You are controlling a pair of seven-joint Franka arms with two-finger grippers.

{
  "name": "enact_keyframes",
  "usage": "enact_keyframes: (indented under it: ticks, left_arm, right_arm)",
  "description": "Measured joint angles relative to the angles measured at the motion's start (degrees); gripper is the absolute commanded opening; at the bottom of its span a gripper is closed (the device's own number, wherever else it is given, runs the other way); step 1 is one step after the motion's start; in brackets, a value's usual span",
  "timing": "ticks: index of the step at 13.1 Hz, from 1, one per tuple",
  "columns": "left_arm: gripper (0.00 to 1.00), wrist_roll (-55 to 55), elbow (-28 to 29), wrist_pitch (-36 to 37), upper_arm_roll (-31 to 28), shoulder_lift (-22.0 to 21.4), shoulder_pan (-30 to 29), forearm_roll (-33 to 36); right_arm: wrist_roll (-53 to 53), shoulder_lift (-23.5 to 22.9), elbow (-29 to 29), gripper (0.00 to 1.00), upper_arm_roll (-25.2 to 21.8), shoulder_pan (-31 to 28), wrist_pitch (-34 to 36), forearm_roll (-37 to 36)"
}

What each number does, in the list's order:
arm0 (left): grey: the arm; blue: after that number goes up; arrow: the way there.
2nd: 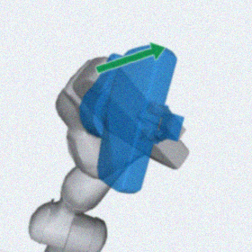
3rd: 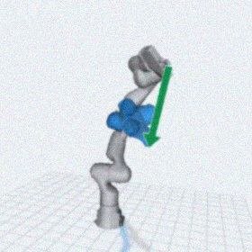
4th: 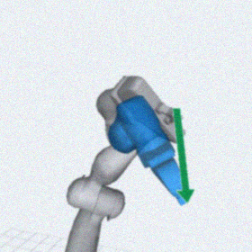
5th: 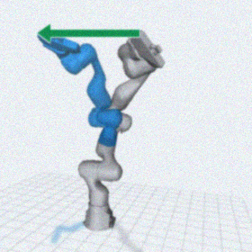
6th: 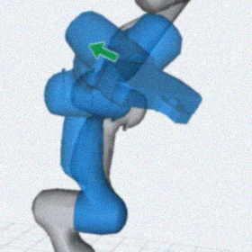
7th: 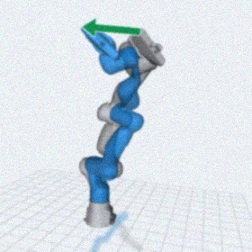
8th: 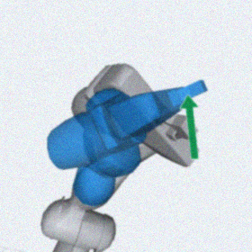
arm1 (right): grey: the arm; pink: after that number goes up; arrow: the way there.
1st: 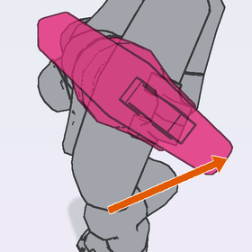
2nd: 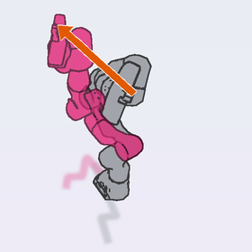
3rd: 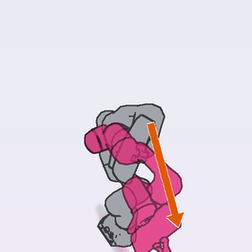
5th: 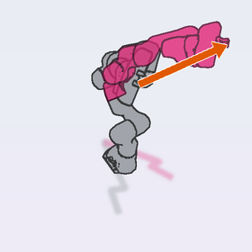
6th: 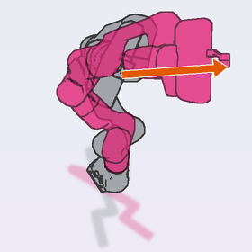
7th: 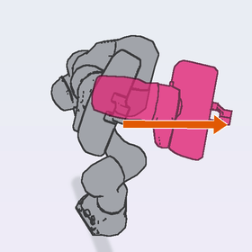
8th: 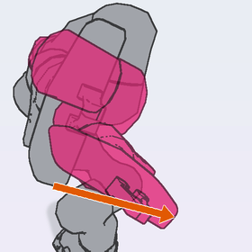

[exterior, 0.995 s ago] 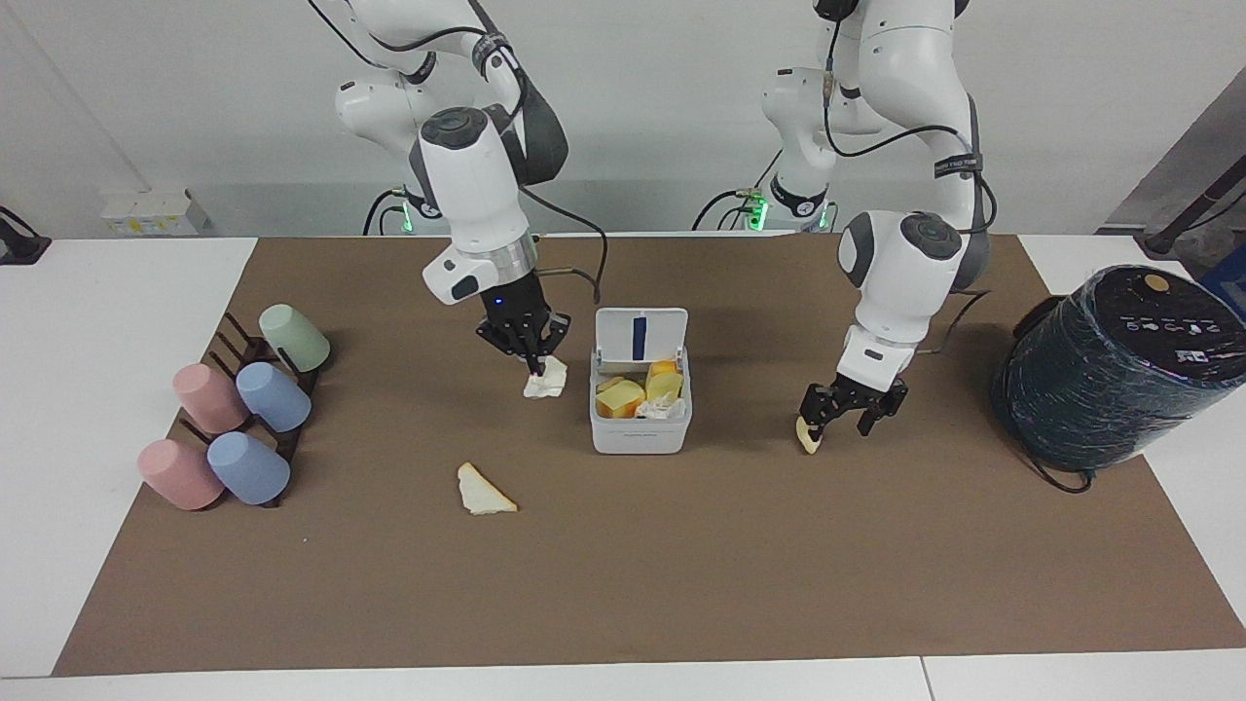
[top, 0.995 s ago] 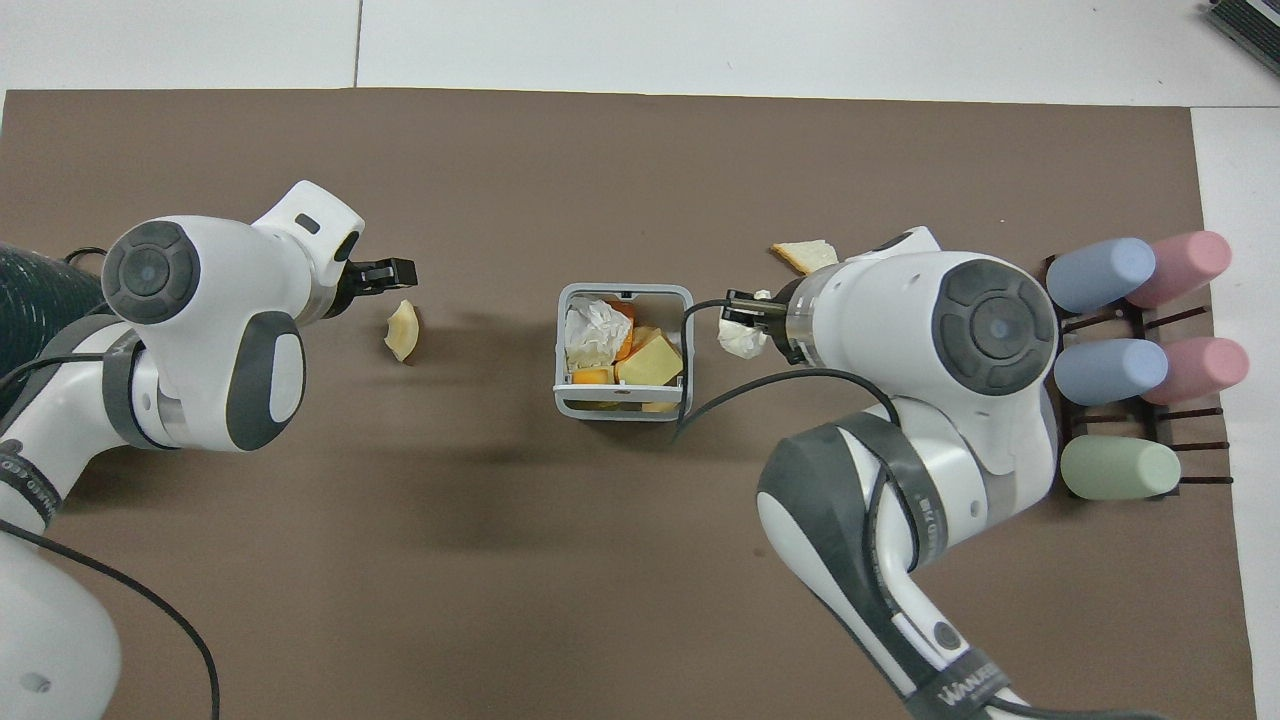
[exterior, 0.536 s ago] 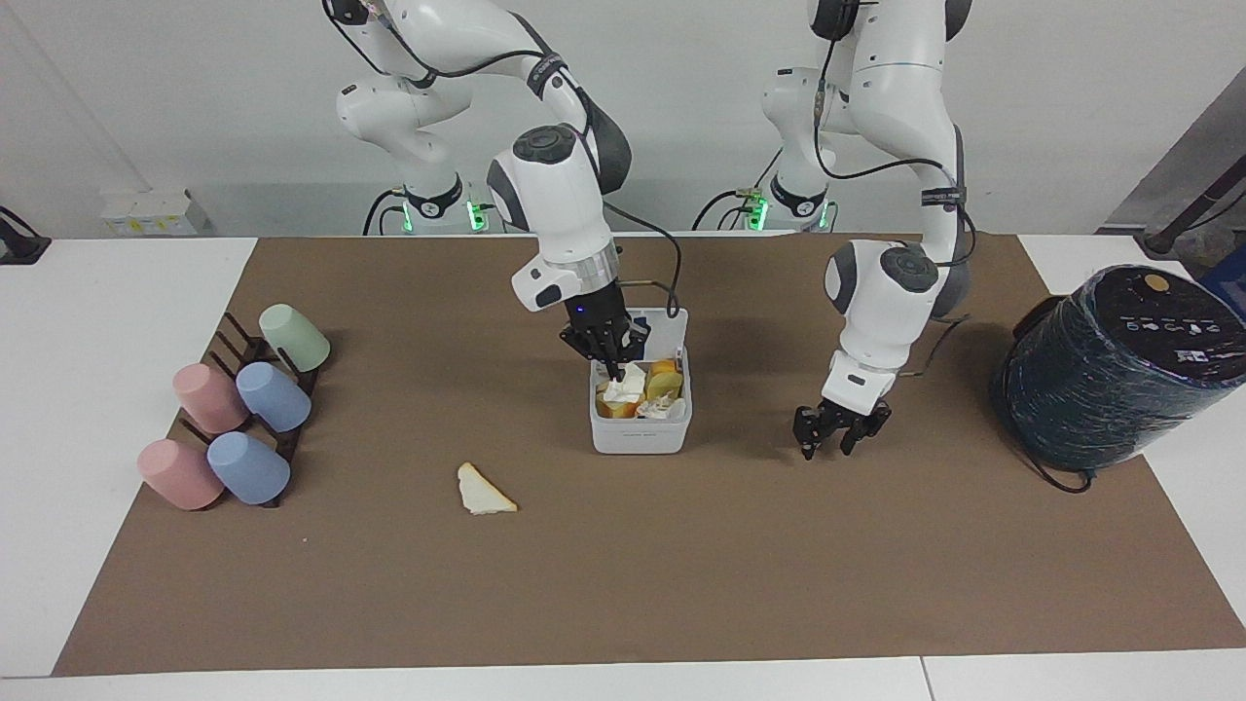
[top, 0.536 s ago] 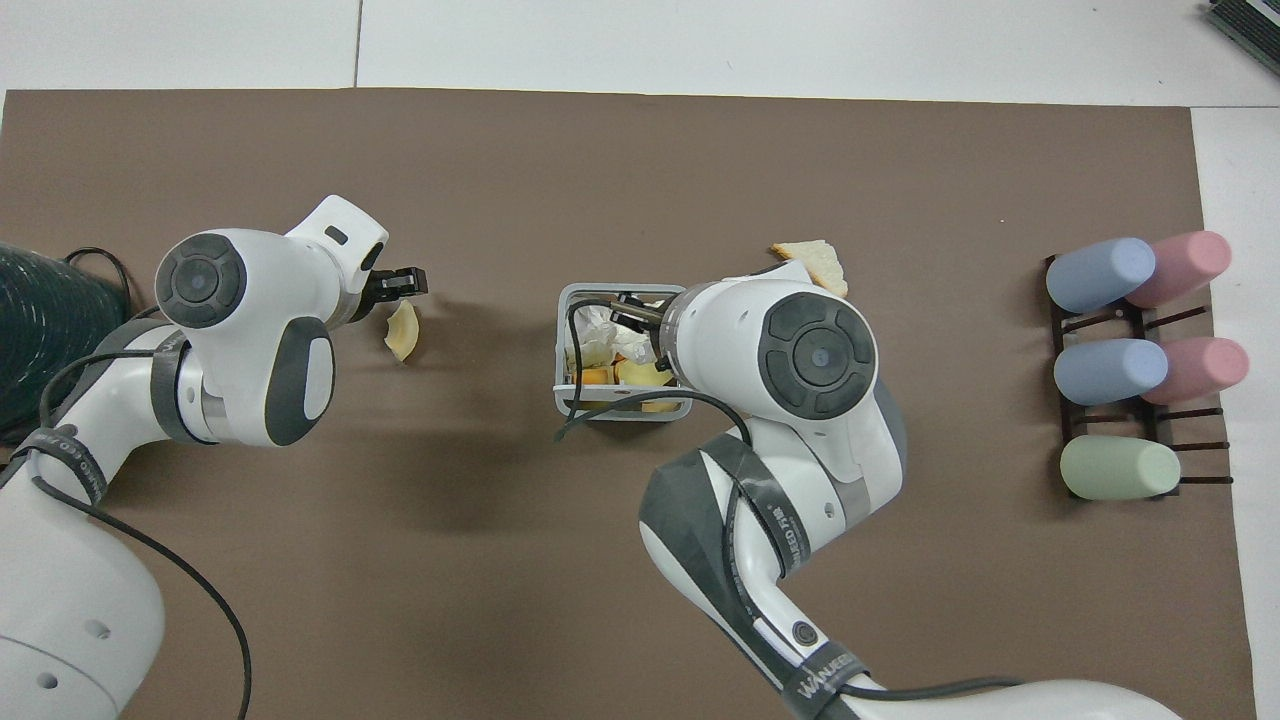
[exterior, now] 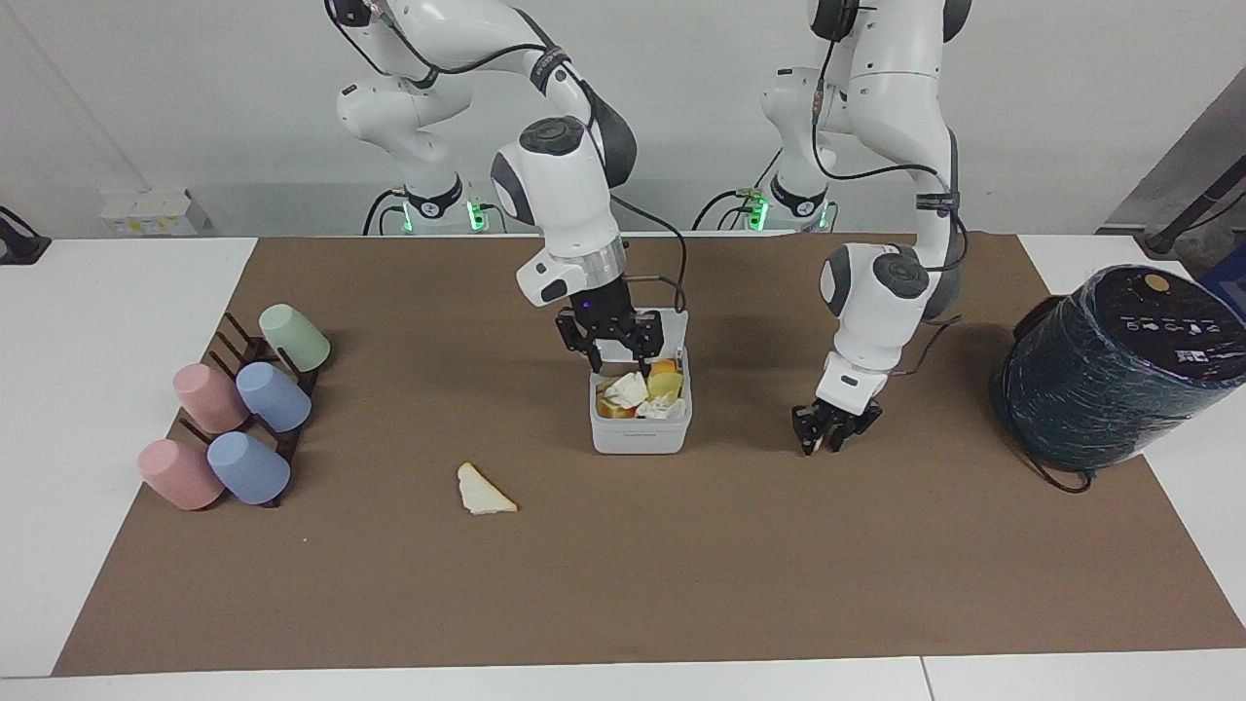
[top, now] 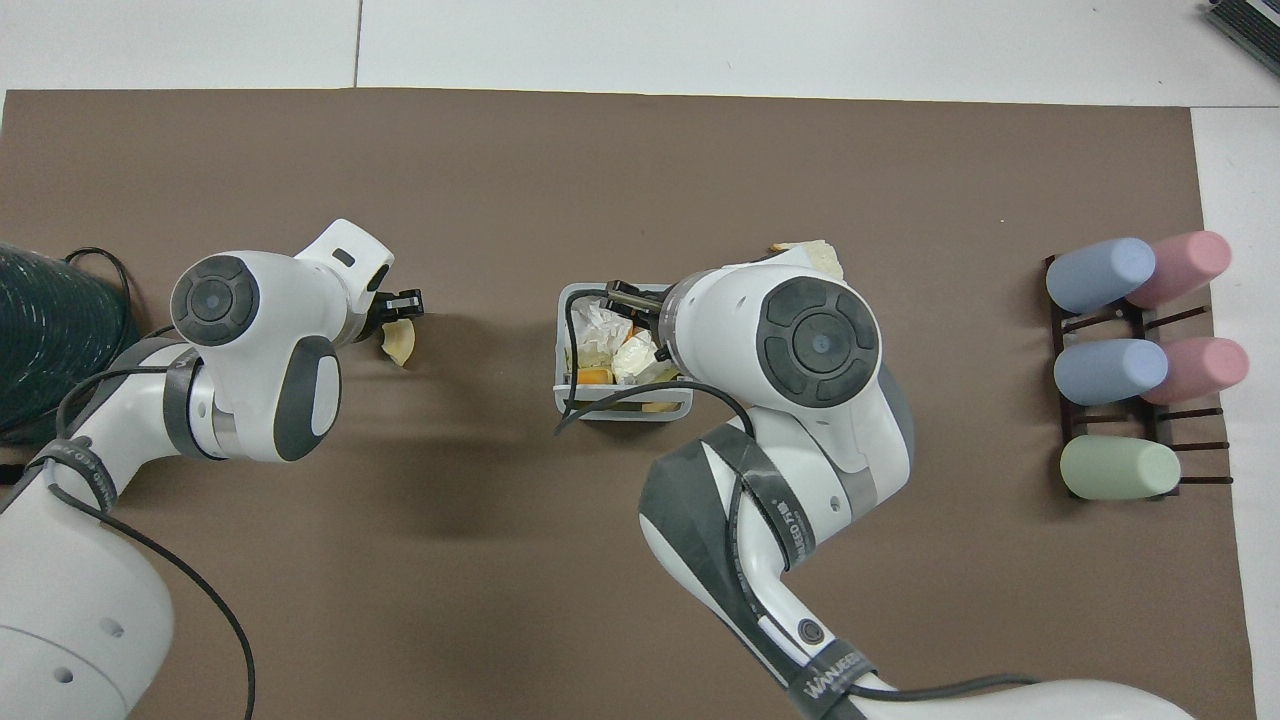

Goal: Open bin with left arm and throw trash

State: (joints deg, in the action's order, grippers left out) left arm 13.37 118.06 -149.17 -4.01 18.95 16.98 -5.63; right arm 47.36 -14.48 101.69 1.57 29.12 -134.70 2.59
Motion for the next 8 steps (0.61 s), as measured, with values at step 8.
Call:
enact_keyframes:
  ticks: [8]
  left_arm:
    - [0.0, -0.13, -0.59, 0.04, 0.11, -0.1, 0.51, 0.08]
  right_arm:
    - [-54.02, -3.22, 5.2, 0.81, -0.46, -13.05, -4.43, -0.35]
